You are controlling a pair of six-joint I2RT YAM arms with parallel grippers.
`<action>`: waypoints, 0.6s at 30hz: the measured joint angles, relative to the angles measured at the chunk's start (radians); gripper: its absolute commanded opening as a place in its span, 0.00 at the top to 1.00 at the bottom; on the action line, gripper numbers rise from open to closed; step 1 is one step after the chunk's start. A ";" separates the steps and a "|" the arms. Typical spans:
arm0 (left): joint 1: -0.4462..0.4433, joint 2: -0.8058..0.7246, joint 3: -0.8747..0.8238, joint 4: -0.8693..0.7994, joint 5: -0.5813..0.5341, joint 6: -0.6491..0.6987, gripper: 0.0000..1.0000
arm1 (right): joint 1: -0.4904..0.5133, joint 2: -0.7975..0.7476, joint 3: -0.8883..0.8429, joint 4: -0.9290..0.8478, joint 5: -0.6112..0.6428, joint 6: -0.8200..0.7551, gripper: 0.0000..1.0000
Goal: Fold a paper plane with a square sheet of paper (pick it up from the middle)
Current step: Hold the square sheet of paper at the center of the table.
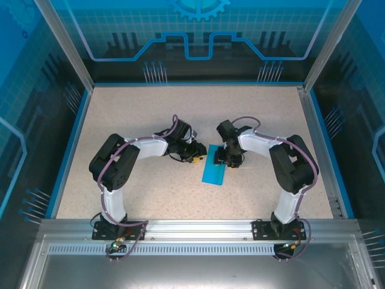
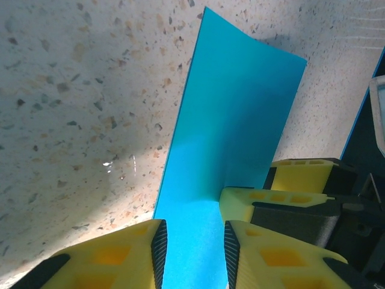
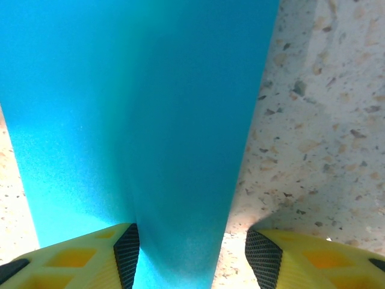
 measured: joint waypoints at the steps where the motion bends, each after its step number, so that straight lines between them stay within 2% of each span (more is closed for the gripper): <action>1: -0.002 0.004 0.002 0.001 0.006 0.000 0.67 | 0.000 0.003 0.003 -0.003 0.000 0.002 0.42; 18: -0.025 0.084 0.077 -0.016 0.051 0.011 0.79 | 0.000 0.012 0.012 -0.012 -0.001 0.004 0.42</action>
